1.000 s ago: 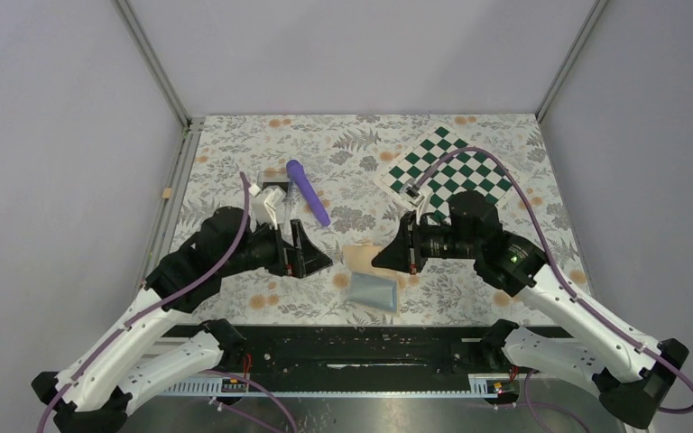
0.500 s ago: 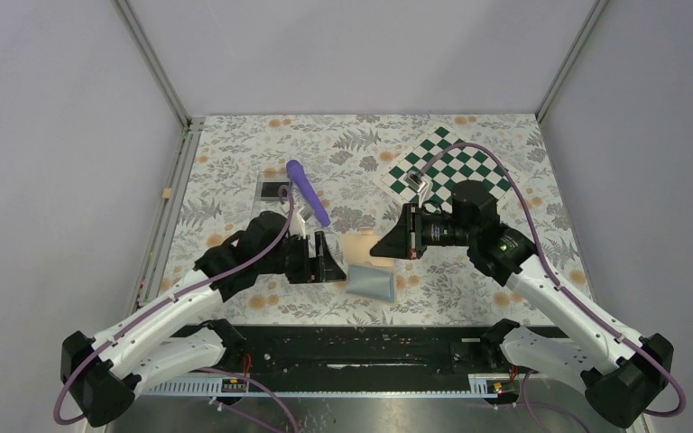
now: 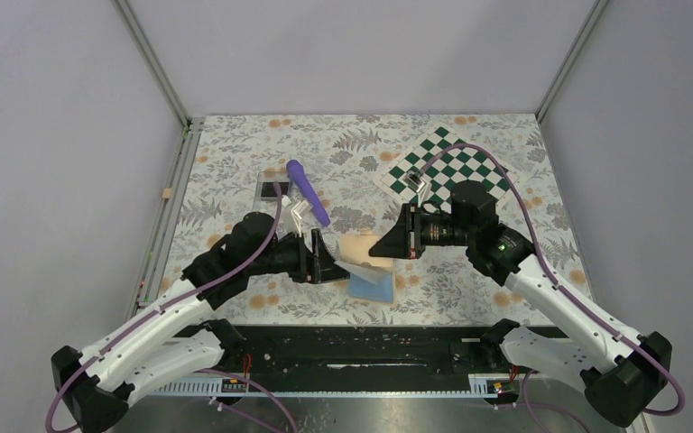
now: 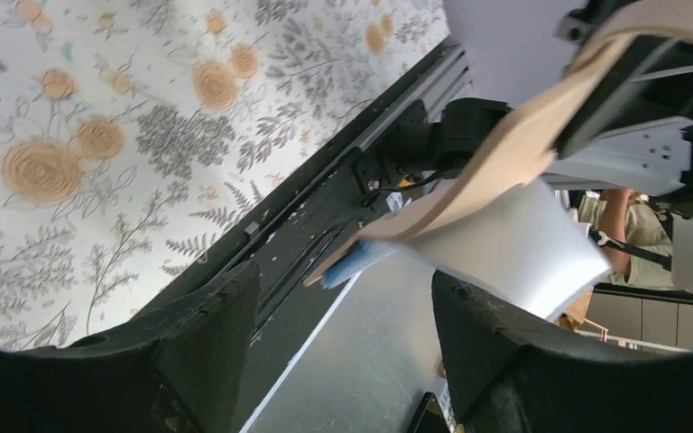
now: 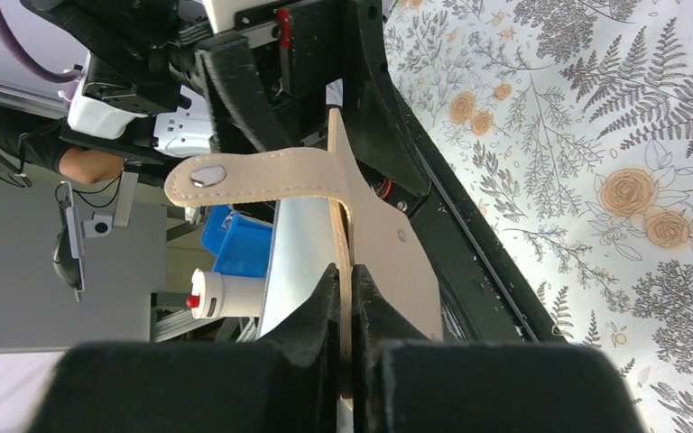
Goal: Put the credit cards into the card holder
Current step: Open the card holder at the center of the board.
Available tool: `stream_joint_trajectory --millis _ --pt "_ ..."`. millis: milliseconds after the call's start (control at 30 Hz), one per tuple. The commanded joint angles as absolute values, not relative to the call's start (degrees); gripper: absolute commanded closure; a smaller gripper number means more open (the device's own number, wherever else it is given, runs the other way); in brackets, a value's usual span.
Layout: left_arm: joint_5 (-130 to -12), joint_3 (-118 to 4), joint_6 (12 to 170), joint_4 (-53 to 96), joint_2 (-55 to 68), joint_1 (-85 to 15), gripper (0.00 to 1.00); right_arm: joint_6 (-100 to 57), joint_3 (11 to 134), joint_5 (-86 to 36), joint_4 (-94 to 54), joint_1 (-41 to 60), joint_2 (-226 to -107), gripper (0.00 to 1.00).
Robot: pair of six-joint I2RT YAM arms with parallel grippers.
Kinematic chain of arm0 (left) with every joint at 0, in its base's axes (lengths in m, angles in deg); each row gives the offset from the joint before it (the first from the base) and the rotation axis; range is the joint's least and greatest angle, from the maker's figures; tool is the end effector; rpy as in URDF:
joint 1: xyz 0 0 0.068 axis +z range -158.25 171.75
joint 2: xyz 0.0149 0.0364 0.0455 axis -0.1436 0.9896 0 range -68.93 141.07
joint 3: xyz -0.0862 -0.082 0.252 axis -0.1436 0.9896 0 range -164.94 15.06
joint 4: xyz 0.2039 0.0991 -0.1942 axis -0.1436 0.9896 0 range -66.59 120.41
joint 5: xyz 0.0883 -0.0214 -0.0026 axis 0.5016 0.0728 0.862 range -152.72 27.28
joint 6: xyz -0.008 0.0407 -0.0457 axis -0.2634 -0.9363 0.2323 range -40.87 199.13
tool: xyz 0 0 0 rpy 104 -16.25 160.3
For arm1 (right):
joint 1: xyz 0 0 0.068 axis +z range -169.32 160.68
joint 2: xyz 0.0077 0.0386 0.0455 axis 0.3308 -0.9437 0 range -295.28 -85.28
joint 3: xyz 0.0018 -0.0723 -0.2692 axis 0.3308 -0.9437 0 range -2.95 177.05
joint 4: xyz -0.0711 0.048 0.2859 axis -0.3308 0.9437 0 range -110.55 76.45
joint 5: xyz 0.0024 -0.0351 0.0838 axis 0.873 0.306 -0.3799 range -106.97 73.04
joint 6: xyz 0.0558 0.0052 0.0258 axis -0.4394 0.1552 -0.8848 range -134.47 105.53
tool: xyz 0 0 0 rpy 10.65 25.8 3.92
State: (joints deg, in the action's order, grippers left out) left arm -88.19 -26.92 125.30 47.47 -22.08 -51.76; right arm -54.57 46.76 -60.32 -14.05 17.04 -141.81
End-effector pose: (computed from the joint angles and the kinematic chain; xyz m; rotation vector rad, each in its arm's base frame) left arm 0.1496 -0.1695 0.2900 0.2560 2.3331 -1.3406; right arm 0.1947 0.1829 0.3398 -0.5520 1.9798 1.5718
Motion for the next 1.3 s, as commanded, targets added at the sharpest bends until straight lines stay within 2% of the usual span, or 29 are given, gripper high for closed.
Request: stream_joint_trajectory --millis 0,300,433,533,667,733,867,1000,1100,1267 --pt "-91.8 -26.7 125.8 38.3 -23.3 -52.0 0.3 -57.2 46.0 -63.8 -19.1 16.8 -141.9 1.0" --pt "-94.0 -25.0 125.7 27.5 -22.5 -52.0 0.29 -68.8 41.5 -68.3 -32.8 16.8 -142.1 1.0" --pt "-96.1 -23.6 127.2 22.0 -22.2 -52.0 0.35 -72.9 39.7 -68.6 -37.1 16.7 -142.7 1.0" --pt "-97.0 -22.7 128.0 20.1 -22.0 -52.0 0.5 -74.2 39.4 -68.8 -37.8 16.8 -142.9 1.0" --pt "-96.2 -22.2 128.2 20.2 -22.5 -52.0 0.86 -73.9 39.7 -67.9 -35.9 16.8 -143.1 1.0" --pt "-94.9 -22.0 128.3 20.9 -23.2 -51.9 0.99 -72.4 40.4 -67.5 -34.3 16.8 -143.2 0.98" --pt "-92.8 -23.3 127.5 24.7 -24.6 -51.8 1.0 -65.3 42.7 -65.4 -26.2 16.8 -142.3 0.62" --pt "-92.2 -26.7 124.3 32.1 -24.4 -51.8 1.0 -56.1 46.0 -61.7 -13.2 16.8 -140.0 0.34" --pt "-91.6 -29.4 121.7 38.0 -23.8 -51.8 1.0 -48.9 49.7 -59.8 -3.7 16.7 -139.2 0.2" --pt "-92.2 -32.9 118.9 44.2 -22.4 -51.8 1.0 -40.0 54.5 -60.8 5.1 16.7 -139.9 0.07"
